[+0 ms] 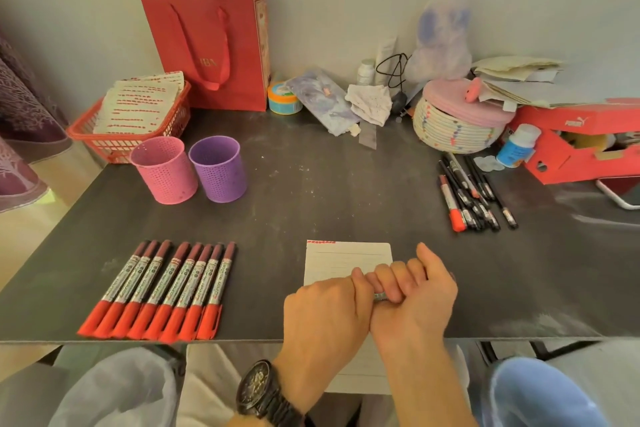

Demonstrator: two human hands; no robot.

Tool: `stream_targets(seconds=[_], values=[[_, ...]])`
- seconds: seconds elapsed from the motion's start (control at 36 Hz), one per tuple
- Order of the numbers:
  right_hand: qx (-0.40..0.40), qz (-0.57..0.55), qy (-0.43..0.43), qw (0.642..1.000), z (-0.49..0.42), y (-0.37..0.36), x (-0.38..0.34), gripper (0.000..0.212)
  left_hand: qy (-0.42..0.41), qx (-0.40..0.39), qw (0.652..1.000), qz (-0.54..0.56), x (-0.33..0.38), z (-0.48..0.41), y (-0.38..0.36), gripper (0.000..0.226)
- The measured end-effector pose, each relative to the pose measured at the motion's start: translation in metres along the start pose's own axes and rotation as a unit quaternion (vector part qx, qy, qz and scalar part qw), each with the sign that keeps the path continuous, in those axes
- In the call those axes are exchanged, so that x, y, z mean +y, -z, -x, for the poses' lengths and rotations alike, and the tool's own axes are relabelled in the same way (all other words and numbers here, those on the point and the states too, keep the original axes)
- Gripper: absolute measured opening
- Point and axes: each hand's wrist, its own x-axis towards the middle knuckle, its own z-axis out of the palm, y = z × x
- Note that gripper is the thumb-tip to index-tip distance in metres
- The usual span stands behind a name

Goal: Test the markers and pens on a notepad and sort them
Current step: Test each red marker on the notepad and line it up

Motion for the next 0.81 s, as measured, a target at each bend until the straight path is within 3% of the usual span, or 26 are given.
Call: stream_targets(seconds=[0.08,0.19,0.28,0.33,0.39,0.5,0.58,0.69,0.81], values=[[-0.025,0.014,0.004,1.000,0.000,-0.001,-0.003,0.052,0.026,-0.017,0.999,0.022,0.001,0.005,-0.006,0.052],[-0.096,0.014,-0.008,0.995,-0.002,0.003,-0.009,0.050,0.059,-0.126,0.988,0.066,-0.003,0.006,-0.002,0.043],[-0.157,-0.007,0.006,0.988,-0.011,0.007,-0.037,0.051,0.120,-0.235,0.943,0.200,-0.026,0.006,-0.003,0.041],[-0.188,-0.023,0.032,0.981,-0.020,0.011,-0.060,0.051,0.151,-0.220,0.939,0.215,-0.043,0.010,0.003,0.052],[-0.208,-0.023,0.046,0.977,-0.029,0.014,-0.074,0.051,0.153,-0.149,0.951,0.222,-0.057,0.015,0.006,0.058],[-0.185,0.025,0.040,0.982,-0.042,0.014,-0.071,0.047,0.036,-0.103,0.983,0.148,-0.068,0.004,0.005,0.057],[-0.137,0.116,0.022,0.983,-0.046,0.014,-0.057,0.051,-0.024,-0.149,0.985,0.081,-0.068,-0.012,-0.009,0.042],[-0.127,0.242,0.009,0.962,-0.051,0.016,-0.042,0.070,-0.088,-0.200,0.975,0.025,-0.073,-0.014,-0.027,0.060],[-0.138,0.353,0.043,0.924,-0.053,0.015,-0.030,0.048,-0.112,-0.167,0.978,0.046,-0.075,0.005,-0.031,0.059]])
